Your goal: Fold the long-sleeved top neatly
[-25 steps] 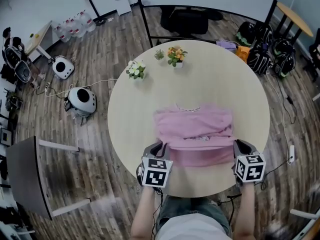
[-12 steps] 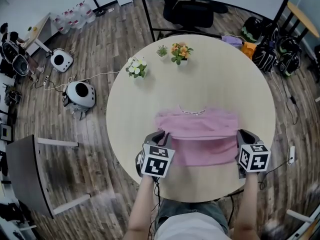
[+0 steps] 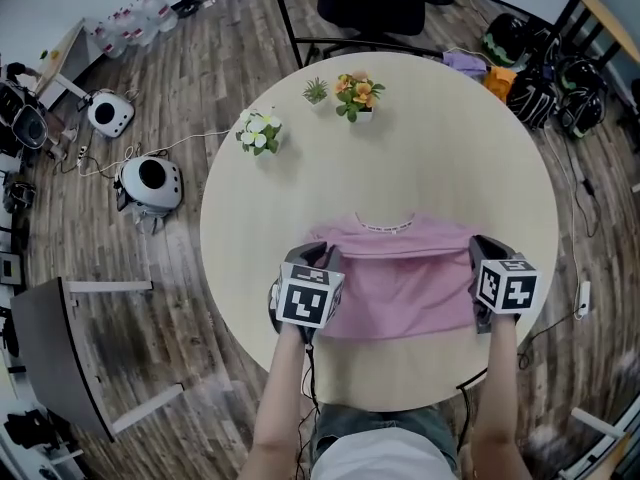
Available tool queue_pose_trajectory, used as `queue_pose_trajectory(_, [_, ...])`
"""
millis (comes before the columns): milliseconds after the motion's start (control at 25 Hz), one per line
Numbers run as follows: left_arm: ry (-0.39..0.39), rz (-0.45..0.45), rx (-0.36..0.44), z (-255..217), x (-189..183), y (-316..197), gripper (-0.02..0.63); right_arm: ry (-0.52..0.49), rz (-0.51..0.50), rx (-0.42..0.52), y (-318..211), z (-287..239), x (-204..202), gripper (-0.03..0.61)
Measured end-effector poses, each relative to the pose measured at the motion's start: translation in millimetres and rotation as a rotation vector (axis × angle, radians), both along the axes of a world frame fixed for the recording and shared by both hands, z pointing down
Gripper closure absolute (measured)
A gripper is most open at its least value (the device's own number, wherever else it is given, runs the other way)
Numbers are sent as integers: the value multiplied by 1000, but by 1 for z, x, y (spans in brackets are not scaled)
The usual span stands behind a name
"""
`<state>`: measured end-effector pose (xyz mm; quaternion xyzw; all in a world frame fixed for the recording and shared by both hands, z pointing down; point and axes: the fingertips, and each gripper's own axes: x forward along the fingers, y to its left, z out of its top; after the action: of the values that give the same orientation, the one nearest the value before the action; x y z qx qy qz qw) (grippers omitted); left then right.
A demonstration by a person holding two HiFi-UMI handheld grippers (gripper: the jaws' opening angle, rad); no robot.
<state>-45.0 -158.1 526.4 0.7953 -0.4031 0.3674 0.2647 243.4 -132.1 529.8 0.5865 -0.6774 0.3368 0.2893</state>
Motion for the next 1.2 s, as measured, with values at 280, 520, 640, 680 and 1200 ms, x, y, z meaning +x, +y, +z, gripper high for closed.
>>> queue_pose_trajectory(280, [2,-31,-54,33,1,-26,568,4,2,-61,-30,35,2,526])
queue_pose_trajectory(520, [26,-80,-75,52,0,-41,560,11,29,-71,-48,63,5,522])
queue_pose_trajectory(640, [51,-113,-67,55,-2,-50,548,18,46,-77,-51,72,8,518])
queue_pose_trajectory(680, [55,-122,-63,56,-3,-54,545,17,53,-76,-53,74,9,517])
queue_pose_trajectory(1200, [41,-172,-21,47,-25,-76,538,59,130,17,-61,44,38,463])
